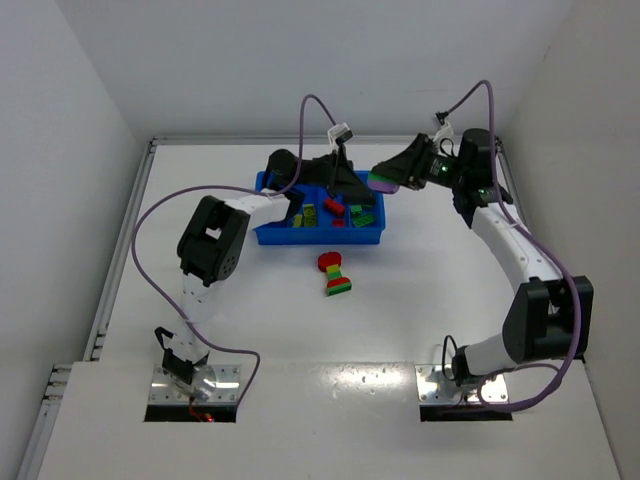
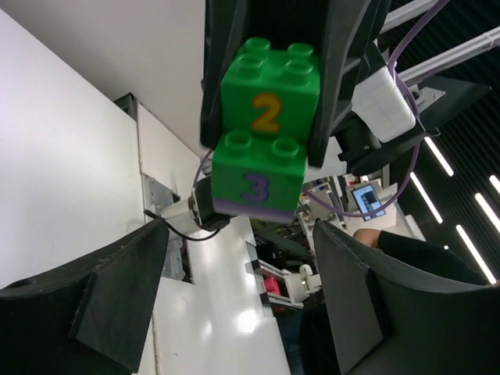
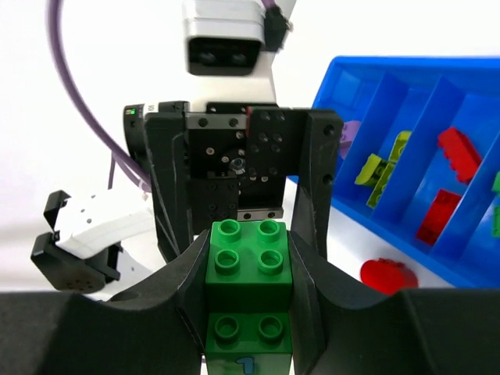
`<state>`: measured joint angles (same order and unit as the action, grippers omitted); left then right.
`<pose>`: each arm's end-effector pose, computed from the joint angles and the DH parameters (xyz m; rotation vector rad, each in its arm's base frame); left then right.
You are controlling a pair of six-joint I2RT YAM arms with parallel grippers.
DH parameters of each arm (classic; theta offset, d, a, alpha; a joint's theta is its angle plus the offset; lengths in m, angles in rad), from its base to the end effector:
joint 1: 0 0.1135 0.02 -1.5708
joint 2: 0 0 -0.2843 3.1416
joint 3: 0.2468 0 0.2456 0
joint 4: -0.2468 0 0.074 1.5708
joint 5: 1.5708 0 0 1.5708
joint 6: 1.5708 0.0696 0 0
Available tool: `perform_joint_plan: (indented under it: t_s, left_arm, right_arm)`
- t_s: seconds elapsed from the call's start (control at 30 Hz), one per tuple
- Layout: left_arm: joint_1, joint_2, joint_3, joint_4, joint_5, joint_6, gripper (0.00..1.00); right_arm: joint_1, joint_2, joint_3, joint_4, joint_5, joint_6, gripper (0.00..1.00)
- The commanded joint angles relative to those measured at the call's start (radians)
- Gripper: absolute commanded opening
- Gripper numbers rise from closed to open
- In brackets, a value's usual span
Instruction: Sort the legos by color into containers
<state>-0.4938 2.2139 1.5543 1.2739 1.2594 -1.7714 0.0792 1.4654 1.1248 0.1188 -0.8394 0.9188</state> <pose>0.4030 -0.2922 0.2974 0.5996 1.8485 -2.3162 0.3469 0.0795 0.3467 0.1512 1.9572 1.4318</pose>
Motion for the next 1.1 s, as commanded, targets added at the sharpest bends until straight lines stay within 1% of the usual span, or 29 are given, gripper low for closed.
perform_joint_plan:
  t_s: [0.0, 0.07, 0.17, 0.2, 0.23, 0.3, 0.33, 0.43, 0.47, 0.57, 0.67, 0.77, 0.8, 0.9, 1.0, 1.03, 1.07]
  left_arm:
    - [-0.009, -0.042, 0.047, 0.235, -0.025, 0.061, 0.80]
    - [-0.009, -0.042, 0.047, 0.235, -0.034, 0.061, 0.78]
    - [-0.009, -0.042, 0.056, 0.235, -0.034, 0.061, 0.77]
    - [-0.009, -0.033, 0.056, 0.235, -0.034, 0.070, 0.74]
    - [-0.009, -0.033, 0.056, 0.235, -0.043, 0.070, 0.68]
    - [-0.009, -0.033, 0.056, 0.226, -0.043, 0.070, 0.58]
    - [-0.009, -0.033, 0.056, 0.226, -0.043, 0.070, 0.48]
    - [-0.009, -0.033, 0.056, 0.226, -0.043, 0.070, 0.36]
    - [-0.009, -0.033, 0.056, 0.217, -0.052, 0.070, 0.28]
    - [-0.009, -0.033, 0.047, 0.217, -0.061, 0.070, 0.17]
    - [-0.009, -0.033, 0.036, 0.258, -0.061, 0.052, 0.13]
    - [-0.009, -0.042, -0.006, 0.289, -0.061, 0.032, 0.11]
    - [-0.009, -0.054, -0.020, 0.298, -0.061, 0.021, 0.11]
    - [-0.020, -0.080, -0.089, 0.309, -0.061, 0.021, 0.10]
    - [-0.029, -0.109, -0.154, 0.309, -0.052, 0.056, 0.10]
    - [-0.029, -0.118, -0.177, 0.289, -0.043, 0.070, 0.10]
    - [-0.029, -0.118, -0.186, 0.250, -0.043, 0.114, 0.10]
  right_arm:
    - [0.028, -0.008, 0.040, -0.013, 0.055, 0.044, 0.00]
    - [0.037, -0.008, 0.040, -0.033, 0.091, 0.057, 0.00]
    - [0.047, -0.008, 0.021, -0.033, 0.100, 0.068, 0.00]
    - [0.056, -0.008, 0.021, -0.024, 0.112, 0.068, 0.00]
    - [0.056, -0.008, 0.021, -0.024, 0.112, 0.068, 0.00]
    - [0.065, -0.008, 0.021, -0.015, 0.122, 0.077, 0.00]
    - [0.065, -0.008, 0.021, -0.015, 0.122, 0.077, 0.00]
    - [0.065, -0.008, 0.021, -0.015, 0.141, 0.077, 0.00]
    - [0.065, -0.008, 0.021, -0.015, 0.141, 0.077, 0.00]
    - [0.065, -0.008, 0.012, -0.015, 0.160, 0.077, 0.00]
    - [0.065, -0.008, 0.012, -0.005, 0.169, 0.077, 0.00]
    - [0.047, 0.013, 0.021, 0.004, 0.194, 0.077, 0.00]
    - [0.016, 0.013, 0.030, 0.004, 0.203, 0.077, 0.00]
    - [-0.021, 0.041, 0.069, 0.027, 0.203, 0.086, 0.00]
    - [-0.074, 0.050, 0.096, 0.039, 0.203, 0.086, 0.00]
    - [-0.085, 0.050, 0.096, 0.039, 0.203, 0.086, 0.00]
    - [-0.094, 0.050, 0.096, 0.039, 0.203, 0.086, 0.00]
